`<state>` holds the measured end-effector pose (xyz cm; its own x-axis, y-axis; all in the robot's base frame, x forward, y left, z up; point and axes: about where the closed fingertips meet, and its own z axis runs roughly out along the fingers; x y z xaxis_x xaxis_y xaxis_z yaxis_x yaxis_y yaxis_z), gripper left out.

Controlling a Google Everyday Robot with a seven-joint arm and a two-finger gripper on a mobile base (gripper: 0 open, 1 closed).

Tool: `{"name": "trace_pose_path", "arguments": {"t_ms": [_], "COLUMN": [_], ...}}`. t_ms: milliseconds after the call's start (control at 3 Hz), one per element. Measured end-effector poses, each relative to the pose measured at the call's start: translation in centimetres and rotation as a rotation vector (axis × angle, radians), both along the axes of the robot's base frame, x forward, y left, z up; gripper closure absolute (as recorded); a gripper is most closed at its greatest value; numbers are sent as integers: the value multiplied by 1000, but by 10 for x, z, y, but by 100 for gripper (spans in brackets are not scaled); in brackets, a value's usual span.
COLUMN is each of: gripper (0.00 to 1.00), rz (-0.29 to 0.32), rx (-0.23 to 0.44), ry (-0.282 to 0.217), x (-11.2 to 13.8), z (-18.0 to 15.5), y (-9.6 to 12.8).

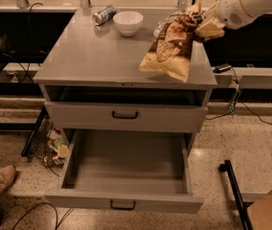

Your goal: Place brown chip bag into middle drawer

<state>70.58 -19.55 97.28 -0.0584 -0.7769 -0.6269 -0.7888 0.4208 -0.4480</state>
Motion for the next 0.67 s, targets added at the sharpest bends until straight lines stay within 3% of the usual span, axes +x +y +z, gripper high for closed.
{"name": "trace_pose_path", "arguments": {"t_ms": [333, 667], "gripper": [100, 100], "rz": [9, 42], "rx": [10, 127], "ry": [37, 118], "x": [-5, -48], "z": [-10, -14], "y": [6, 28]}}
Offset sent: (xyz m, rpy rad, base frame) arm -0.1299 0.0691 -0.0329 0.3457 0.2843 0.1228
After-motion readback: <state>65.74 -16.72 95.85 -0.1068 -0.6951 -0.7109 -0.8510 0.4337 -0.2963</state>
